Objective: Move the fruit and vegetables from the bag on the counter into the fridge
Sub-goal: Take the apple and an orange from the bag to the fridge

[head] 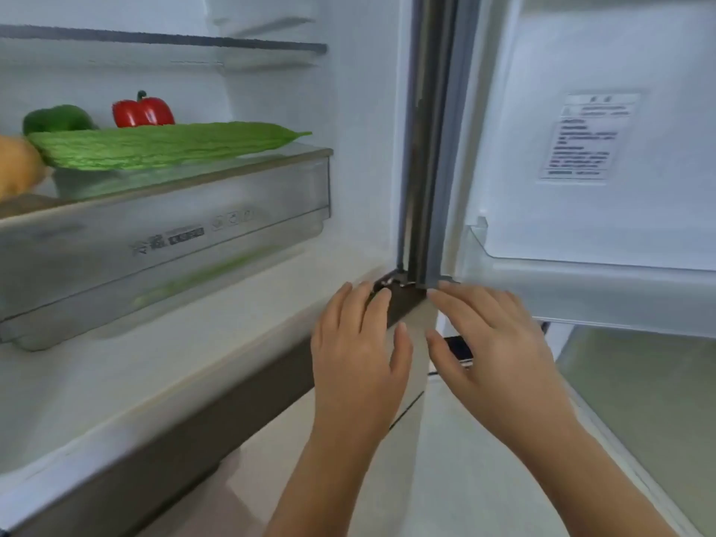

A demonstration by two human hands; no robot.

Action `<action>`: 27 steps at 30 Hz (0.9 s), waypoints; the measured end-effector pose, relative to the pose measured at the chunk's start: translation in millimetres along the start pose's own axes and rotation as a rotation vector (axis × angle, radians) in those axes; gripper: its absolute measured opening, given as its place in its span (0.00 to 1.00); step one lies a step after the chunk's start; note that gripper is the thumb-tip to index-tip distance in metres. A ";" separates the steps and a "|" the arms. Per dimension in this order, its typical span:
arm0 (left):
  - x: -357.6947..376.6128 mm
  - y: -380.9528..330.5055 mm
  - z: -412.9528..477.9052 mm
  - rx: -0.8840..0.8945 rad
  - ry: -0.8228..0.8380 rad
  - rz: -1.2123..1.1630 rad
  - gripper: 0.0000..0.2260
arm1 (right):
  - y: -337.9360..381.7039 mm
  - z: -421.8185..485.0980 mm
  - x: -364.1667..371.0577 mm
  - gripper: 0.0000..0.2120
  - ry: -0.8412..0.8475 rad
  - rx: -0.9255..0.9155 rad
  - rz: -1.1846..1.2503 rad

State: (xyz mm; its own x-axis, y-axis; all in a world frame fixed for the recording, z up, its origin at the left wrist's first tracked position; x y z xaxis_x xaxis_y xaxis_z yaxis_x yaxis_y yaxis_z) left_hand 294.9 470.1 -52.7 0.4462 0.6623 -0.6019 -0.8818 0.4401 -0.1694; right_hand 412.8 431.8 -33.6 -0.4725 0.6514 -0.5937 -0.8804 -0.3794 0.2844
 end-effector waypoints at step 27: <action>-81.8 -514.5 -211.8 0.832 0.344 -0.968 0.16 | -71.5 -369.6 -438.5 0.18 -0.430 0.857 -0.836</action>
State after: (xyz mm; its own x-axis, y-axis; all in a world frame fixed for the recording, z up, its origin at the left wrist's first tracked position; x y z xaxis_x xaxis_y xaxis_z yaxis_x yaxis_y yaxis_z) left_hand 679.7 61.1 -81.5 0.6684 -0.2609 -0.6966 0.1807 0.9654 -0.1882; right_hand 697.7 -69.6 -71.8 0.4036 0.7067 -0.5811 -0.5831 0.6881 0.4318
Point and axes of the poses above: each hand's wrist, its own z-axis towards the middle knuckle, its own x-axis out of the palm, y = z × x, the point moved 8 cm from there along z, towards the middle knuckle, and after that the axes turned 13 degrees about z, right-handed, at the moved point
